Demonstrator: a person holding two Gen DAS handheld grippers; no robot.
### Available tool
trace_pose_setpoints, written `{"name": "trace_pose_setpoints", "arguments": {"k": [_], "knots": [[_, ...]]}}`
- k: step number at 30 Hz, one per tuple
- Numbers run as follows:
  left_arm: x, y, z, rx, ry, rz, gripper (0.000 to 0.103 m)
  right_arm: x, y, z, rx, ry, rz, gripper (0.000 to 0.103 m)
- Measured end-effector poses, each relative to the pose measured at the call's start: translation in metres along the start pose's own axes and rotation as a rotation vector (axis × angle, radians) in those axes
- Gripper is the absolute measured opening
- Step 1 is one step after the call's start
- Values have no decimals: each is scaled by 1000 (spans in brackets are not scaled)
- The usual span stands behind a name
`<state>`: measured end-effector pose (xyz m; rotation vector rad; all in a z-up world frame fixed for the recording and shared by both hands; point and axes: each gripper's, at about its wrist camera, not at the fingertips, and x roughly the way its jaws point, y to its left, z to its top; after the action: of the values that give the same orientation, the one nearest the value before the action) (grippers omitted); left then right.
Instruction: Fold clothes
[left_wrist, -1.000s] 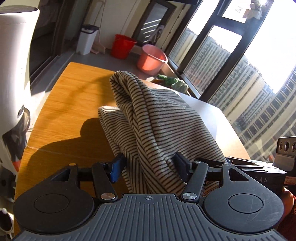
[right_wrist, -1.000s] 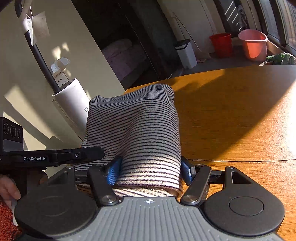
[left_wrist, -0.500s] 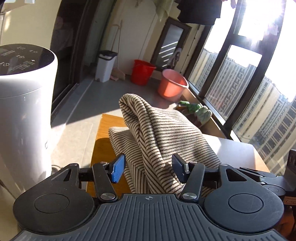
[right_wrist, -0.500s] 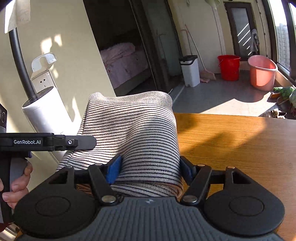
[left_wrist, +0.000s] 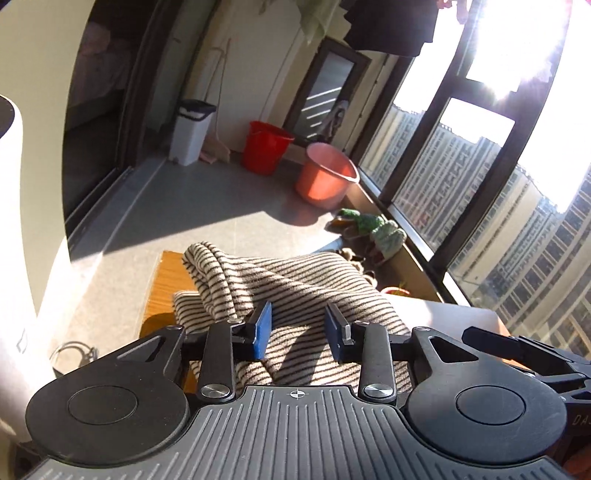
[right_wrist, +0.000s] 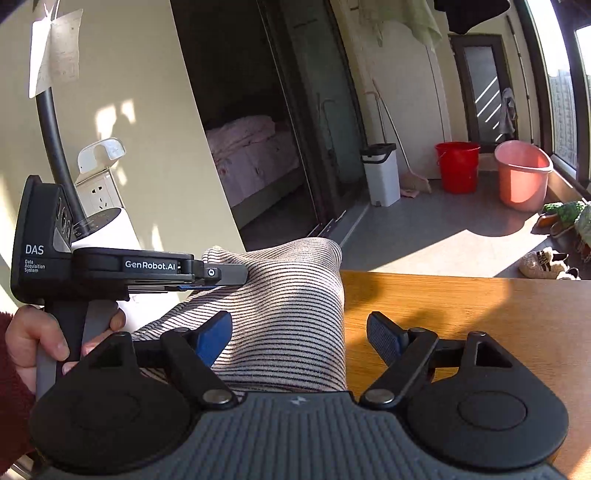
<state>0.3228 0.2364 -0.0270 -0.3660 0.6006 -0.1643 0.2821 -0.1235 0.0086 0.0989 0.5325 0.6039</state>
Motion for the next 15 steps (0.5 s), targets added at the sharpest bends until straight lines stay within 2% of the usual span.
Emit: {"name": "trace_pose_setpoints", "arguments": {"k": [2,4,5,7,8,11,15], "knots": [[2,1,1,2,-2,-2,35,20,-5,16,11,18,-28,86],[3,1,0,7,-2,-4,35,46,-9,28,21,68,-29,86],[4,2,0,8,-3,-4,35,63,-6,29,-2,112,-63,86],[5,3,-2,6,-6,1,35,93,-1,17,-82,195,-135,96],[4,3,-3,5,-9,6,35,98,-1,12,-80,181,-159,103],[5,0,-5,12,-16,12,35,96,-10,9,19,189,-147,103],[-4,-9,-5,14,-34,37,36,72,-27,7,132,169,-89,103]]}}
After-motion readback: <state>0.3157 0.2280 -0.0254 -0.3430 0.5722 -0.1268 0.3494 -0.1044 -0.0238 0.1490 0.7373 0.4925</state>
